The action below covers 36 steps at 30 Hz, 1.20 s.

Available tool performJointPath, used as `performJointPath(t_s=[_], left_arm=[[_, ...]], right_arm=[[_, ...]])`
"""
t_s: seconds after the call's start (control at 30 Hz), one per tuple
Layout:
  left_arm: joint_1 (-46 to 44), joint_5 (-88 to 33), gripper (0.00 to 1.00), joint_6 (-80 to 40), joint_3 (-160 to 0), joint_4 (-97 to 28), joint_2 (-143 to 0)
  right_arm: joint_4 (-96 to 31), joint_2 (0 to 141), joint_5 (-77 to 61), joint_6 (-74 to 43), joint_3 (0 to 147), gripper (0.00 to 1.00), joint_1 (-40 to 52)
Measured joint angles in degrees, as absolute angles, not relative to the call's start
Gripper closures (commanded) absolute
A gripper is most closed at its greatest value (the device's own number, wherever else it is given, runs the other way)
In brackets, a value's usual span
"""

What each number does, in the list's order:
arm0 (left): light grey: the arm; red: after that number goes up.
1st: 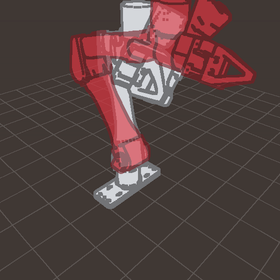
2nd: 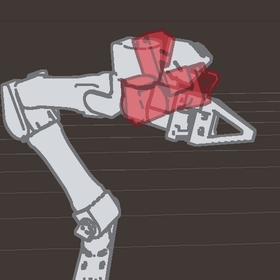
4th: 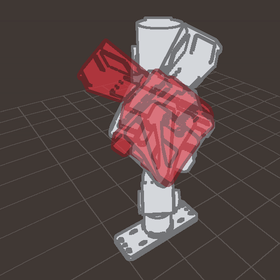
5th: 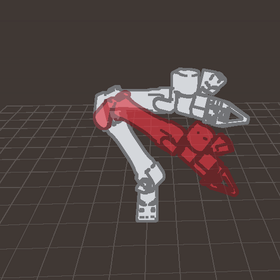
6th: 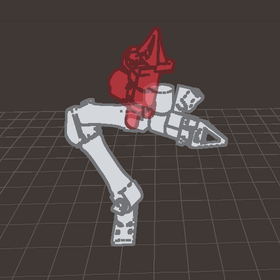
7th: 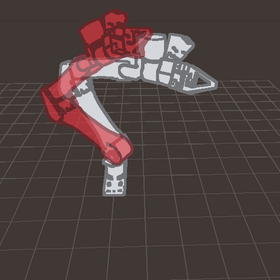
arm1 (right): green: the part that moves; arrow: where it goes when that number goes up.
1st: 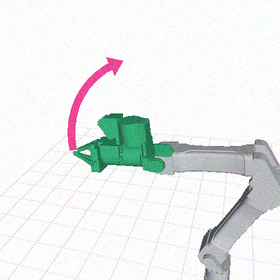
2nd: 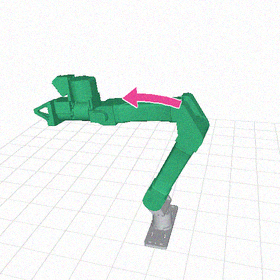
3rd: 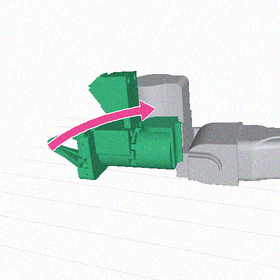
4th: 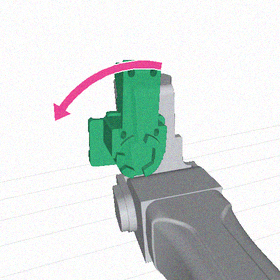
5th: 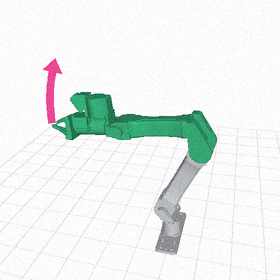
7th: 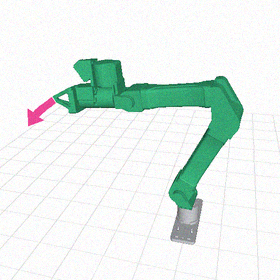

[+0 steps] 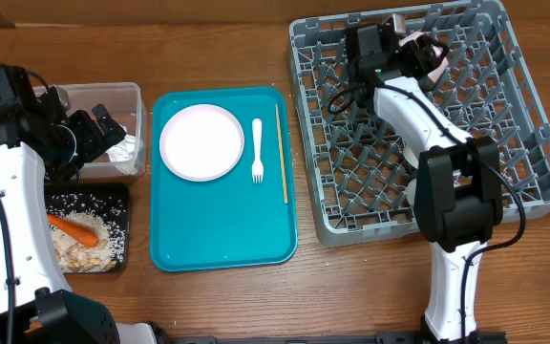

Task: Sort waste into correct bins and load items into the dishwasher rack
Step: 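Lower the pink plate into the rack's back row with the right gripper, then open the right gripper and release the pink plate between rack tines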

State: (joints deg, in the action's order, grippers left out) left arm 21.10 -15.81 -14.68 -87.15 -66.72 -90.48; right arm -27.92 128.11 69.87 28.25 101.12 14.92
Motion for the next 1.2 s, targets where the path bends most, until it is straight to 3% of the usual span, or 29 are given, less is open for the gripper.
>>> performJointPath(t_s=[0.23, 0.57, 0.67, 0.8, 0.93, 0.97, 1.1, 1.2], left_arm=[[21.10, -15.81, 0.00, -14.70, -87.15, -66.70, -90.48], [21.10, -15.81, 0.00, -14.68, -87.15, -66.70, -90.48], [21.10, -15.81, 0.00, -14.68, -87.15, -66.72, -90.48], [21.10, -15.81, 0.00, -14.68, -87.15, -66.70, -90.48], [21.10, -15.81, 0.00, -14.68, -87.15, -66.72, -90.48], [21.10, -15.81, 0.00, -14.68, -87.15, -66.72, -90.48], [21.10, -15.81, 0.00, -14.68, -87.15, -66.72, -90.48], [21.10, -15.81, 0.00, -14.68, -87.15, -66.72, -90.48]], right_arm=[[-27.88, 128.11, 69.89, 27.27, 101.12, 0.05, 19.03], [-37.82, 126.87, 63.61, 22.81, 101.16, 0.07, 24.80], [-44.88, 124.03, 56.25, 18.52, 101.47, 0.16, 23.97], [-53.82, 118.19, 41.25, 10.55, 105.82, 0.36, 19.18], [-55.72, 112.81, 28.27, 4.19, 109.34, 0.76, 12.14], [-55.66, 111.53, 24.99, 2.72, 109.86, 0.81, 9.93], [-54.59, 109.32, 13.04, -2.81, 110.76, 0.93, 1.15], [-53.08, 110.28, 5.06, -5.17, 110.74, 0.96, -3.73]])
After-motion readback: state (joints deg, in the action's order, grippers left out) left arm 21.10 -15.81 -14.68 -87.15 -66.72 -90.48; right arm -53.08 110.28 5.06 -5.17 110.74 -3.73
